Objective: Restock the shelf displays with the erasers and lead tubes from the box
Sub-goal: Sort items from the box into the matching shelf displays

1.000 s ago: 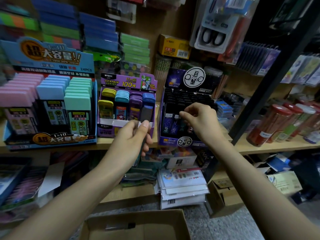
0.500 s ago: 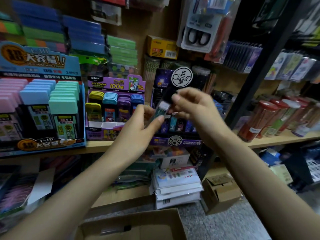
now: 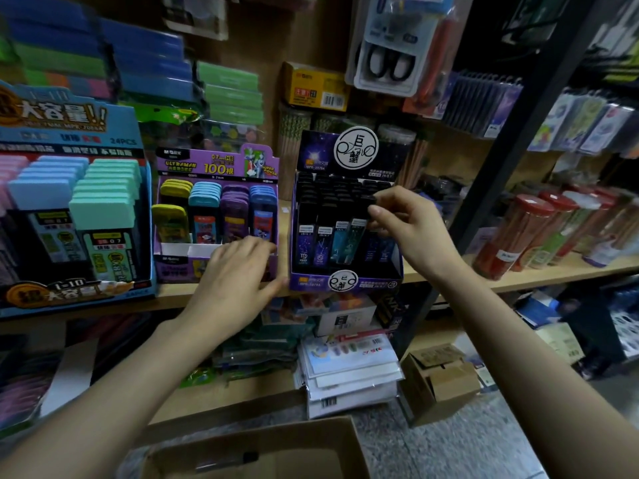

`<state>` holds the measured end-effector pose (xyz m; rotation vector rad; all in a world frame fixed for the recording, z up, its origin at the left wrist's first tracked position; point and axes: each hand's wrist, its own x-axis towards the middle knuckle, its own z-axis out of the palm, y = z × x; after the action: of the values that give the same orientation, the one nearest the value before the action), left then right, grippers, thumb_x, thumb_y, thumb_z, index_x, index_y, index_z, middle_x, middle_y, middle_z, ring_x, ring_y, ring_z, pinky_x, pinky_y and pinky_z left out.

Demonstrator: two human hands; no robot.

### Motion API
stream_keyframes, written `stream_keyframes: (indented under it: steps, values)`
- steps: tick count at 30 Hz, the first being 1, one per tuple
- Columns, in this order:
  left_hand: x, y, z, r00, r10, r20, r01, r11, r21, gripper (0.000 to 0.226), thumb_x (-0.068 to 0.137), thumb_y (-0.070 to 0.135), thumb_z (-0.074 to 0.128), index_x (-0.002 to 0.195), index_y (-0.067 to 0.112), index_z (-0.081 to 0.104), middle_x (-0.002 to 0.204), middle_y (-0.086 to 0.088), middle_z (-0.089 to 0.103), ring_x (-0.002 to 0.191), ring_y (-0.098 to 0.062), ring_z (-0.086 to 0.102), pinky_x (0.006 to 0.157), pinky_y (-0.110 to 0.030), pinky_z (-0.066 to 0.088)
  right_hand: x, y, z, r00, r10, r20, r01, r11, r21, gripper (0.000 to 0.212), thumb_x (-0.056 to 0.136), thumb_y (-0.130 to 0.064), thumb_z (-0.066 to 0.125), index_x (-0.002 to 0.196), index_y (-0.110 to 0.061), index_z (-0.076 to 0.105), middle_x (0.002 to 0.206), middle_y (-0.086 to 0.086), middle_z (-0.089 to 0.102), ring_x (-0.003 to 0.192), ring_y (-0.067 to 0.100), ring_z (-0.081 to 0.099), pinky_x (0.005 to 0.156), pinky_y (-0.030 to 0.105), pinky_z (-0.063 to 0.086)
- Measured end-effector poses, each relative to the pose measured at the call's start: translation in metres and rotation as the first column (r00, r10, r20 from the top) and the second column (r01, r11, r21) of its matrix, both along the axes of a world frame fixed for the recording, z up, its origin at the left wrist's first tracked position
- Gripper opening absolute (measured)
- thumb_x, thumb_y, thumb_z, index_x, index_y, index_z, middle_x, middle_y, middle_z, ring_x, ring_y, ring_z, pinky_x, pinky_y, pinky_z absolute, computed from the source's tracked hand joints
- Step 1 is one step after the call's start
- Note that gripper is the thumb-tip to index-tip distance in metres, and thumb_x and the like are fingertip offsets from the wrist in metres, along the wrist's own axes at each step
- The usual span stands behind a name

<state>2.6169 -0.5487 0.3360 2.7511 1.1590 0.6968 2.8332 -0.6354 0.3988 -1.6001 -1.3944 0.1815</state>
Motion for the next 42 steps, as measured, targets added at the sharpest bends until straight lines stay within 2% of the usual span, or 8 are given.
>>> stream_keyframes:
  steps: [9,13,17,23,26,31,37,42]
  values:
    - [-0.002,0.001,0.000,0.998,-0.054,0.024,0.055,0.998,-0.012,0.049,0.090,0.044,0.051,0.132,0.019,0.043,0.131,0.003,0.046,0.124,-0.016,0.040,0.102,-0.031,0.027,-0.014,0.012,-0.013,0.988,-0.125,0.089,0.132,0.989,-0.070,0.007,0.092,-0.017,0.059,0.093,-0.011,0.063,0.084,0.007,0.068,0.084,0.025,0.066,0.082,0.048,0.052]
    - [-0.005,-0.008,0.011,0.983,-0.151,0.101,0.152,0.988,-0.005,0.038,0.092,0.033,0.053,0.126,0.017,0.047,0.127,0.003,0.047,0.120,-0.015,0.041,0.096,-0.030,0.033,-0.018,0.015,-0.009,0.978,-0.167,0.126,0.182,0.976,-0.118,0.020,0.092,-0.021,0.058,0.101,-0.005,0.066,0.092,0.012,0.070,0.089,0.026,0.066,0.085,0.046,0.052]
    - [-0.029,-0.023,0.012,0.975,-0.202,0.093,0.208,0.977,-0.051,0.025,0.092,0.031,0.052,0.115,0.020,0.053,0.109,0.009,0.050,0.103,-0.012,0.051,0.080,-0.030,0.044,-0.021,-0.003,-0.005,0.921,-0.195,0.336,0.245,0.963,-0.113,0.026,0.092,-0.027,0.059,0.103,-0.004,0.063,0.097,0.011,0.069,0.091,0.024,0.063,0.081,0.035,0.049]
    - [-0.065,-0.041,-0.034,0.936,-0.287,-0.204,0.209,0.919,-0.333,0.023,0.094,0.035,0.051,0.111,0.019,0.055,0.106,0.005,0.055,0.096,-0.012,0.056,0.082,-0.035,0.048,-0.043,-0.060,-0.041,0.879,0.105,0.466,0.029,0.962,-0.271,0.017,0.091,-0.023,0.059,0.102,-0.010,0.062,0.098,0.006,0.068,0.087,0.017,0.061,0.068,0.022,0.038]
    - [-0.078,-0.049,-0.083,0.914,-0.332,-0.233,0.173,0.839,-0.516,0.019,0.094,0.028,0.054,0.107,0.015,0.058,0.107,0.000,0.058,0.097,-0.013,0.057,0.086,-0.032,0.048,-0.058,-0.085,-0.092,0.851,0.291,0.438,-0.026,0.855,-0.518,0.019,0.091,-0.024,0.059,0.103,-0.010,0.061,0.098,0.008,0.068,0.090,0.022,0.062,0.075,0.033,0.047]
    - [-0.105,-0.078,-0.193,0.931,-0.281,-0.233,0.043,0.718,-0.695,0.019,0.089,0.019,0.062,0.105,0.009,0.059,0.110,-0.007,0.061,0.096,-0.014,0.054,0.077,-0.021,0.038,-0.081,-0.119,-0.194,0.875,0.413,0.252,-0.046,0.589,-0.807,0.022,0.092,-0.027,0.056,0.106,-0.009,0.056,0.105,0.011,0.063,0.097,0.027,0.058,0.074,0.030,0.039]
    - [-0.127,-0.126,-0.303,0.924,-0.248,-0.291,-0.111,0.556,-0.824,0.042,0.082,0.023,0.071,0.115,0.003,0.054,0.121,-0.014,0.053,0.112,-0.025,0.050,0.090,-0.027,0.040,-0.099,-0.151,-0.304,0.924,0.383,0.007,-0.140,0.354,-0.925,0.022,0.090,-0.020,0.059,0.108,-0.007,0.059,0.110,0.013,0.063,0.103,0.028,0.059,0.079,0.027,0.040]
    - [-0.139,-0.155,-0.357,0.903,-0.237,-0.358,-0.176,0.558,-0.811,0.057,0.079,0.031,0.072,0.127,0.015,0.047,0.132,-0.005,0.045,0.121,-0.021,0.043,0.097,-0.030,0.038,-0.109,-0.167,-0.371,0.946,0.317,-0.064,-0.150,0.254,-0.955,0.044,0.088,-0.022,0.063,0.128,-0.009,0.050,0.128,0.013,0.055,0.117,0.030,0.054,0.096,0.035,0.044]
